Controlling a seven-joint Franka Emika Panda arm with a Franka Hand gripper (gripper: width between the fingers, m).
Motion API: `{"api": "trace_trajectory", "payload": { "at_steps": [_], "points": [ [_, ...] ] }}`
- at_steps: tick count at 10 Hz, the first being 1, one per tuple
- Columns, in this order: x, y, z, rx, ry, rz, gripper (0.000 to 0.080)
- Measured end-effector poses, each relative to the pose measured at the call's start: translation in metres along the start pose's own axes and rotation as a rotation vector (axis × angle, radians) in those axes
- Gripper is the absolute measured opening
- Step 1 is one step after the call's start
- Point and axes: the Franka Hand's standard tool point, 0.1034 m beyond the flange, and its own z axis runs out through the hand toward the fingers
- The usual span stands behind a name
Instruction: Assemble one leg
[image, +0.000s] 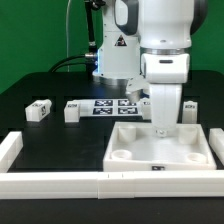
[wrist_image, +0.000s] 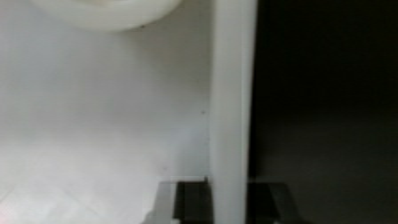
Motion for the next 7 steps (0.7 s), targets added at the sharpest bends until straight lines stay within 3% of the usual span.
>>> {"api": "trace_trajectory", "payload": {
  "at_steps": [1,6,7],
  "points": [
    [0.0065,0.0036,0.0000,-0.003,0.002,-0.010,0.0058],
    [0.0064,0.0034,0.0000,0.009,-0.007,-0.009,0.0067],
    [0.0063,0.0034,0.0000,0.009,-0.007,-0.009,0.0241]
  ]
}}
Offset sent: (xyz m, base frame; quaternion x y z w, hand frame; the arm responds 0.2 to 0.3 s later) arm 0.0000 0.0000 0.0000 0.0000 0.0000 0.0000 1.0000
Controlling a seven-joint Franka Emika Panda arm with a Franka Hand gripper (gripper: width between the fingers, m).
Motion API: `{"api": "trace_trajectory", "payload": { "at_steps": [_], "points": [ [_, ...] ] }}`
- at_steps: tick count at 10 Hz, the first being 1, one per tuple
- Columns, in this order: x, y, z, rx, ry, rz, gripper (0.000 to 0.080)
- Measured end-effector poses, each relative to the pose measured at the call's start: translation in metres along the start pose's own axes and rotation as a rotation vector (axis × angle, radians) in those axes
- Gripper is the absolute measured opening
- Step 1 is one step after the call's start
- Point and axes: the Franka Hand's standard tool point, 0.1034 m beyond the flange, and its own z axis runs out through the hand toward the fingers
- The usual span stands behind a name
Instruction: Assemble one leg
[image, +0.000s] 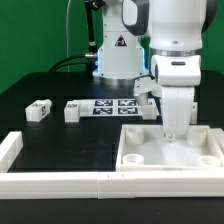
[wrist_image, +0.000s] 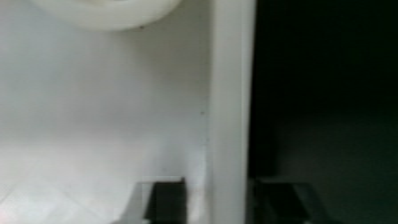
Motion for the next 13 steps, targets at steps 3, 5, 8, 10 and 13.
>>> {"api": "trace_trajectory", "payload": {
  "at_steps": [3,5,8,10,13],
  "points": [
    [0.000,0.000,0.000,0.000,0.000,0.000,0.0585],
    [0.000,0.000,0.000,0.000,0.000,0.000,0.0636],
    [0.000,0.000,0.000,0.000,0.000,0.000,0.0649],
    [0.000,0.000,-0.001,-0.001,0.001,0.002,0.0649],
    [-0.007,-0.019,-0.039,-0.032,-0.012,0.075,0.0649]
  ]
}}
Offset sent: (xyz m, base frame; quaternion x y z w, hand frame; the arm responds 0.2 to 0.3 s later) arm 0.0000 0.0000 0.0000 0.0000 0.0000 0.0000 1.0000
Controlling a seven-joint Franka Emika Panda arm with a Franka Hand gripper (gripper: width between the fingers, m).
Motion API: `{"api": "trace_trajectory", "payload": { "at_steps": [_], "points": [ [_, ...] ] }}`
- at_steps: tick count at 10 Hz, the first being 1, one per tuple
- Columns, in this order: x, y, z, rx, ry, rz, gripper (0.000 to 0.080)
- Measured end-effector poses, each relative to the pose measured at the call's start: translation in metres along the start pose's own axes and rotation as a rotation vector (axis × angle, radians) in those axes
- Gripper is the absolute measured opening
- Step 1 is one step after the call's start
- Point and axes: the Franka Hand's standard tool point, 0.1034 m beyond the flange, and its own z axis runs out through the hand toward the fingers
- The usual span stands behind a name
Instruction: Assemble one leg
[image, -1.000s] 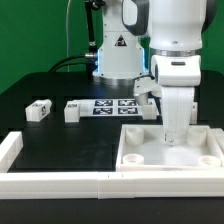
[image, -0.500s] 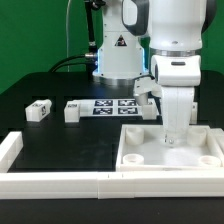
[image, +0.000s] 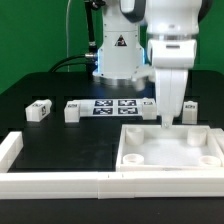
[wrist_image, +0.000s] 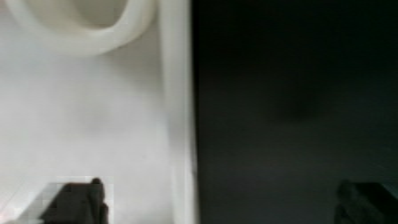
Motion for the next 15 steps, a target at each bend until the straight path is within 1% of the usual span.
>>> {"api": "trace_trajectory", "payload": {
  "at_steps": [1,2,4,7,9,11,12,13,14,15],
  "points": [
    [-0.001,-0.001,-0.013,-0.018,-0.001,0.014,0.0649],
    [-0.003,-0.005,-0.020,-0.027,-0.002,0.026,0.0649],
    [-0.003,-0.006,-0.018,-0.022,-0.003,0.027,0.0649],
    [-0.004,-0.006,-0.018,-0.021,-0.003,0.027,0.0649],
    [-0.003,-0.007,-0.018,-0.020,0.000,0.103,0.0649],
    [-0.002,-0.007,-0.018,-0.017,0.005,0.266,0.0649],
    [-0.001,-0.008,-0.017,-0.012,0.010,0.402,0.0649],
    [0.006,-0.015,-0.017,-0.013,0.023,0.592,0.0649],
    [0.014,-0.026,-0.015,0.003,0.025,0.780,0.0649],
    [0.022,-0.034,-0.013,0.023,0.025,0.954,0.0649]
  ]
}}
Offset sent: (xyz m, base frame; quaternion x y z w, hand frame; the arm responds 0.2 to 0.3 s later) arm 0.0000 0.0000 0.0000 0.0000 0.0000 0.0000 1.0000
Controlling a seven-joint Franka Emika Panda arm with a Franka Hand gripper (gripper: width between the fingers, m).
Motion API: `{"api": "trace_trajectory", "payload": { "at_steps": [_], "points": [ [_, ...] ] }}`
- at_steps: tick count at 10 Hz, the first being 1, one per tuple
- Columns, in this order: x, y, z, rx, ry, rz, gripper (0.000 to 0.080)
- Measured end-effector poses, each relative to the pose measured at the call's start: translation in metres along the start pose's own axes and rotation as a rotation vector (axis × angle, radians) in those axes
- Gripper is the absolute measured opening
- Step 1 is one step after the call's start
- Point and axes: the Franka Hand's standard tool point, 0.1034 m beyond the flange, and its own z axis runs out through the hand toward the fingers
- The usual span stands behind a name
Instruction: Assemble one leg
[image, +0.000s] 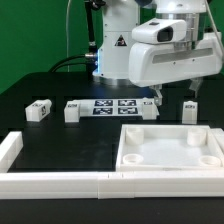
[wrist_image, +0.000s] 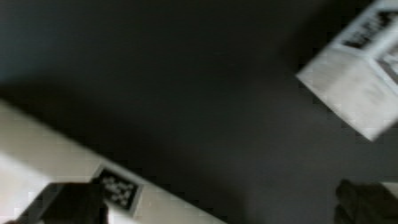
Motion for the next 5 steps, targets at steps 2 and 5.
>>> {"api": "trace_trajectory", "payload": {
  "at_steps": [2,5],
  "points": [
    [-0.003,-0.017,0.006,0.030,0.000,0.344,0.0649],
    [-0.005,-0.038,0.013,0.074,-0.012,0.737,0.0649]
  ]
}}
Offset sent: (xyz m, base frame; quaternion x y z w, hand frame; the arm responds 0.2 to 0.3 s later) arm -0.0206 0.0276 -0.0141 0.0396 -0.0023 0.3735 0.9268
